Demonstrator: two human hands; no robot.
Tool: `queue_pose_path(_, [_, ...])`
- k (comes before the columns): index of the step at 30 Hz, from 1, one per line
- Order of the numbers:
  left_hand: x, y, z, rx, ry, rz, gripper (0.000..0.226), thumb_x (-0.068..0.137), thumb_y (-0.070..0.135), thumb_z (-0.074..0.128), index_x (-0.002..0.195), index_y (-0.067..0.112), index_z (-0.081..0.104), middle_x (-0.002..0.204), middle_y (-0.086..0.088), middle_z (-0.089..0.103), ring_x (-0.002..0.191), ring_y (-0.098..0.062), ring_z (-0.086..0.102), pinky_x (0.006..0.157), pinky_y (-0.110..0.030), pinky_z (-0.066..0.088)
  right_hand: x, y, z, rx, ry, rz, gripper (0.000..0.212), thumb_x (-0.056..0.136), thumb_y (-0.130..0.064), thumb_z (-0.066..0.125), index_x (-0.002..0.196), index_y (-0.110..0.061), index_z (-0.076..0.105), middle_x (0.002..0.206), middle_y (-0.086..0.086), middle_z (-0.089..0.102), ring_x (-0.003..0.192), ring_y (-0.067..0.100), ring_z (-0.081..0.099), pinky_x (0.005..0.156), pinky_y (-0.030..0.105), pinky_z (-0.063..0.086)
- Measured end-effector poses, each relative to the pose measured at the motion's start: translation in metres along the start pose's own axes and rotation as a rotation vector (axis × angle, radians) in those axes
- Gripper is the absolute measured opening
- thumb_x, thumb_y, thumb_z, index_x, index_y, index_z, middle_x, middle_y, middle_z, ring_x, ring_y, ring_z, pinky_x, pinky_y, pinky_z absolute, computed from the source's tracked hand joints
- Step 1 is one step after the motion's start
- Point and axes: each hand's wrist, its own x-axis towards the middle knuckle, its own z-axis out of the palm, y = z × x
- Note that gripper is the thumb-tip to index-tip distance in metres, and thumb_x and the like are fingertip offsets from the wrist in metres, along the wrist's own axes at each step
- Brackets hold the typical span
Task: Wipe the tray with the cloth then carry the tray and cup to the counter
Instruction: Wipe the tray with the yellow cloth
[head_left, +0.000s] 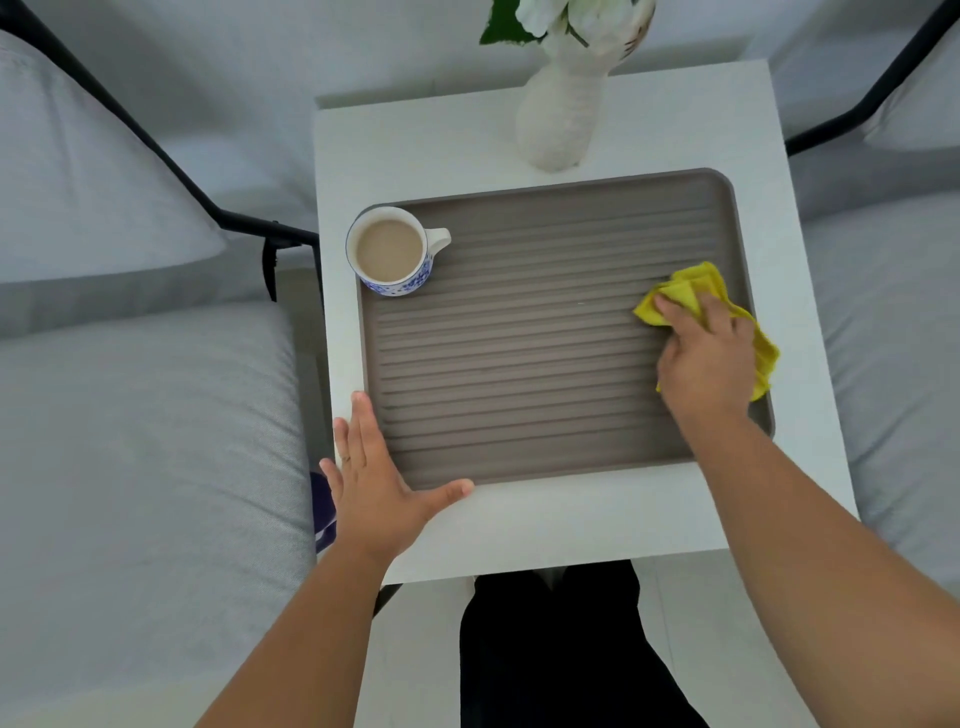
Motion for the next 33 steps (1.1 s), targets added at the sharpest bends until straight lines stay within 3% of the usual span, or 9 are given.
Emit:
queue_pose_path(3, [0.000,0.000,0.000,0.006,-0.001,0.001,0.146,0.046,0.086,0.063,0.146,0.032,-0.029,0.159,0.016,-0.022,0.144,-0.010,-0.026,0.117,-0.048,-0.012,-0.002,-0.005,0.005,-0.006,0.015,0.195,0.040,0.086,-0.014,0.047,0.120,-0.023,0.066,0.132,0.013,0.055,0.096,0.045,0.048,0.085,0.046,0.041])
queue_pose_path(6, [0.001,0.000,0.000,0.005,-0.002,0.000,0.146,0.045,0.087,0.061,0.146,0.031,-0.029,0.159,0.015,-0.022,0.144,-0.010,-0.027,0.116,-0.048,-0.012,-0.010,-0.036,0.014,0.057,0.078,0.302,0.041,0.081,-0.015,0.045,0.114,-0.020,0.069,0.120,0.014,0.062,0.090,0.043,0.051,0.077,0.042,0.042])
queue_pose_path(9, [0.002,-0.001,0.001,0.008,-0.002,0.002,0.146,0.046,0.085,0.063,0.147,0.031,-0.029,0.159,0.014,-0.022,0.144,-0.013,-0.026,0.116,-0.049,-0.011,-0.031,-0.087,0.022,0.075,0.078,0.109,0.041,0.073,-0.017,0.047,0.105,-0.020,0.072,0.103,0.014,0.067,0.075,0.038,0.054,0.064,0.038,0.044])
queue_pose_path(13, [0.002,-0.002,0.002,-0.017,-0.004,0.000,0.148,0.049,0.079,0.071,0.147,0.030,-0.028,0.157,0.019,-0.023,0.145,-0.012,-0.024,0.116,-0.049,-0.012,-0.060,-0.169,0.034,0.110,-0.084,-0.076,0.039,0.067,-0.017,0.064,0.104,-0.027,0.071,0.109,0.005,0.066,0.078,0.034,0.055,0.063,0.036,0.041])
queue_pose_path(17, [0.003,-0.001,0.003,-0.033,0.007,-0.012,0.146,0.047,0.074,0.071,0.150,0.029,-0.023,0.158,0.020,-0.020,0.147,-0.013,-0.021,0.118,-0.053,-0.008,-0.072,-0.222,0.041,0.074,-0.214,-0.318,0.039,0.071,-0.023,0.047,0.102,-0.030,0.070,0.112,0.000,0.063,0.081,0.029,0.051,0.065,0.035,0.039])
queue_pose_path(20, [0.002,-0.002,0.004,-0.037,0.007,-0.012,0.147,0.049,0.075,0.074,0.149,0.030,-0.024,0.157,0.022,-0.021,0.146,-0.011,-0.022,0.117,-0.051,-0.010,-0.060,-0.219,0.040,0.010,-0.265,-0.445,0.039,0.070,-0.024,0.059,0.107,-0.030,0.068,0.112,0.001,0.063,0.082,0.029,0.054,0.065,0.035,0.040])
queue_pose_path(23, [0.003,-0.003,0.004,-0.045,0.004,-0.005,0.148,0.049,0.075,0.075,0.148,0.031,-0.025,0.157,0.022,-0.022,0.146,-0.012,-0.023,0.116,-0.050,-0.012,-0.034,-0.198,0.038,-0.015,-0.299,-0.348,0.043,0.076,-0.022,0.049,0.116,-0.030,0.065,0.119,0.006,0.060,0.089,0.033,0.055,0.070,0.039,0.041])
queue_pose_path(26, [0.003,-0.005,0.004,-0.039,0.008,0.003,0.147,0.050,0.076,0.075,0.148,0.033,-0.026,0.158,0.020,-0.022,0.146,-0.013,-0.024,0.116,-0.051,-0.012,-0.014,-0.185,0.030,0.017,-0.330,-0.247,0.042,0.080,-0.015,0.053,0.119,-0.026,0.065,0.122,0.013,0.055,0.098,0.037,0.052,0.077,0.043,0.038])
queue_pose_path(33, [0.003,-0.005,0.005,-0.045,0.007,0.008,0.147,0.050,0.076,0.075,0.147,0.033,-0.027,0.158,0.020,-0.022,0.146,-0.013,-0.025,0.116,-0.052,-0.012,0.002,-0.200,0.026,-0.026,-0.402,-0.366,0.039,0.084,-0.016,0.052,0.120,-0.027,0.060,0.131,0.011,0.043,0.115,0.034,0.041,0.088,0.042,0.031])
